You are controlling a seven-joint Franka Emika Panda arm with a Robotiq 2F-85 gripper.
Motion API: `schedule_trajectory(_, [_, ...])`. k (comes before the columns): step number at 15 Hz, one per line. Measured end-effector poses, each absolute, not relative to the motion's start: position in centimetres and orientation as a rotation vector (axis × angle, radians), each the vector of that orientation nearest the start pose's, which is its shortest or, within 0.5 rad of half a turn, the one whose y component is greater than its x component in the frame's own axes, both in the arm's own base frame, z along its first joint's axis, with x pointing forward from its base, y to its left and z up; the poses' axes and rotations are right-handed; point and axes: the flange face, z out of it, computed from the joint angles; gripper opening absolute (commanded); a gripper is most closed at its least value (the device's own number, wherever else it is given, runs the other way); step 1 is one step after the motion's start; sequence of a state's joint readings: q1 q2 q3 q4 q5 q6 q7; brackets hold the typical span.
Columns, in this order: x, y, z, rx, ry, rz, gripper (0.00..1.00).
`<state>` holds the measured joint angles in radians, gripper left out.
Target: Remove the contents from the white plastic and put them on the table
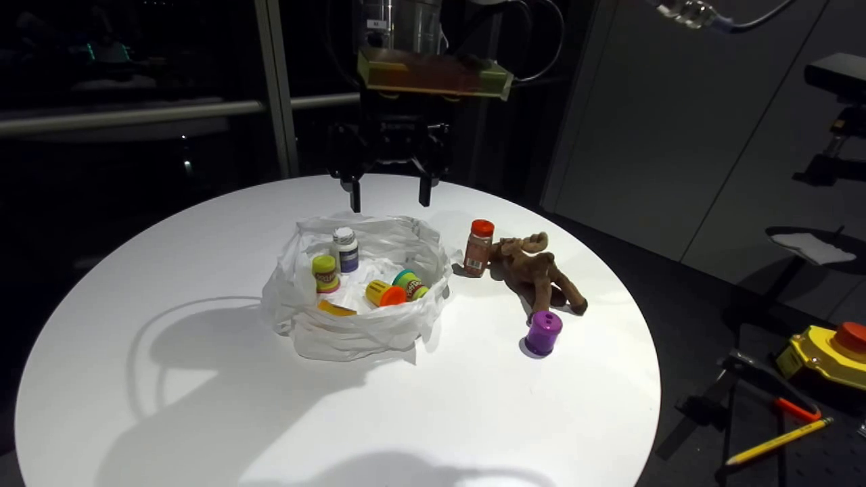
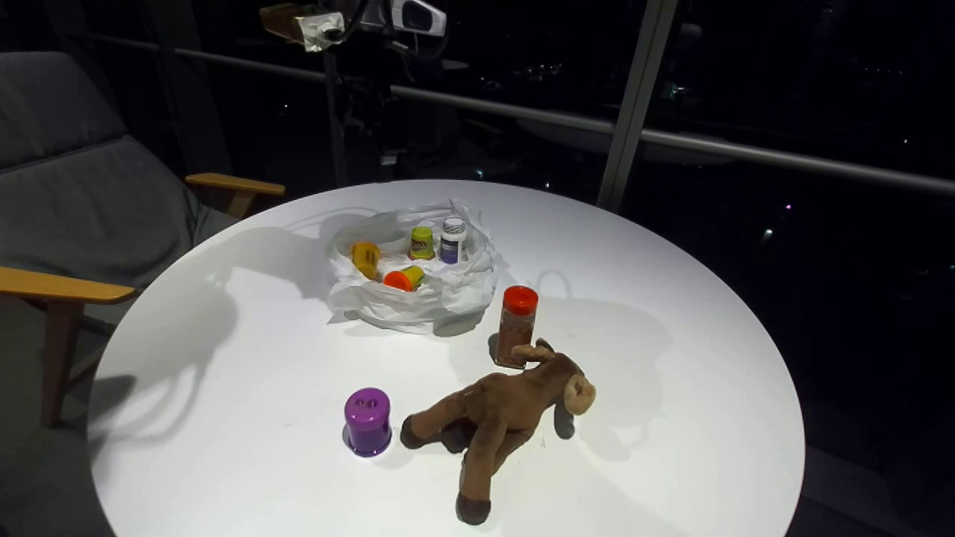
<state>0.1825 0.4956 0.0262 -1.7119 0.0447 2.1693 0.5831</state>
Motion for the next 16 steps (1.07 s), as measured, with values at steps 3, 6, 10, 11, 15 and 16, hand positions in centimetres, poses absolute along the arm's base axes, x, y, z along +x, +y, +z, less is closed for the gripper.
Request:
schedule_trajectory(3, [65.5, 13.8, 29.2, -3.078, 0.604, 0.102, 1.0])
schedule_trajectory(6, [66.8, 14.2, 28.1, -3.141, 0.557, 0.089, 1.0])
schedule_trajectory(10, [69.2, 14.9, 25.9, -3.21, 0.508, 0.029, 1.0])
schedule_trajectory(11, [69.8, 15.0, 25.4, -3.213, 0.508, 0.018, 1.0])
schedule_trajectory(15, [71.9, 14.8, 23.6, -3.198, 0.57, -0.06, 1.0])
schedule_trajectory(16, [72.5, 14.6, 23.0, -3.19, 0.6, -0.087, 1.0])
